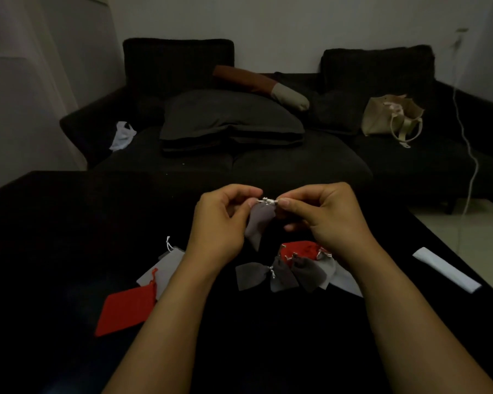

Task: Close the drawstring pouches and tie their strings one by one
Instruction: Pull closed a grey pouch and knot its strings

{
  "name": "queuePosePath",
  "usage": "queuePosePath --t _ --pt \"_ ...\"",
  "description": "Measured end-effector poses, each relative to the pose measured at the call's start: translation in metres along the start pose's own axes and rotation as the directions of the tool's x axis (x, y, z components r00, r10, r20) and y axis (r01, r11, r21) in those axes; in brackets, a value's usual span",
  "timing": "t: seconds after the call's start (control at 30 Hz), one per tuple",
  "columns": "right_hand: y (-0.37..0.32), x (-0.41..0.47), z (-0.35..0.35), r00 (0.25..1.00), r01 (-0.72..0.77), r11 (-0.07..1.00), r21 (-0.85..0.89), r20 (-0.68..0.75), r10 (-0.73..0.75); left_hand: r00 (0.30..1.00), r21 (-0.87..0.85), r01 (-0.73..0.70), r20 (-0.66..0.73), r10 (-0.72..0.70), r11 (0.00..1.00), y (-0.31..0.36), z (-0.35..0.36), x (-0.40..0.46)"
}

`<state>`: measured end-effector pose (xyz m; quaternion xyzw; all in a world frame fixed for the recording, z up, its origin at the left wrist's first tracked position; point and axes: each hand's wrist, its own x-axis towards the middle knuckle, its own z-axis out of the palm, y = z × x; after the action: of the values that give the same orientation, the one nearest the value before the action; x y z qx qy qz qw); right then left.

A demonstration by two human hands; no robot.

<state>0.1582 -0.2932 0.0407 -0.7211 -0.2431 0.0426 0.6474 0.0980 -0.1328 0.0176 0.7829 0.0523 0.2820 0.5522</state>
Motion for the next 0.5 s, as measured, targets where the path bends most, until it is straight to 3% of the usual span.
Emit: queuePosePath --t 0.33,0.4,0.5 --pt "0.008 0.003 0.007 0.994 0.019 0.999 -0.040 -0.107 -0.024 1.000 0.021 -0.021 -0.014 0.021 1.000 -0.006 -0.002 0.004" --pt "0.011 0.005 0.009 0.997 -0.061 0.998 0.015 -0.036 0.062 0.999 -0.013 0.030 0.014 -0.030 0.999 -0.010 -0.003 0.006" --pt "0.020 0.006 0.016 0.954 -0.260 0.950 0.172 0.197 0.226 0.995 -0.027 0.081 0.066 -0.079 0.996 -0.013 0.000 0.006"
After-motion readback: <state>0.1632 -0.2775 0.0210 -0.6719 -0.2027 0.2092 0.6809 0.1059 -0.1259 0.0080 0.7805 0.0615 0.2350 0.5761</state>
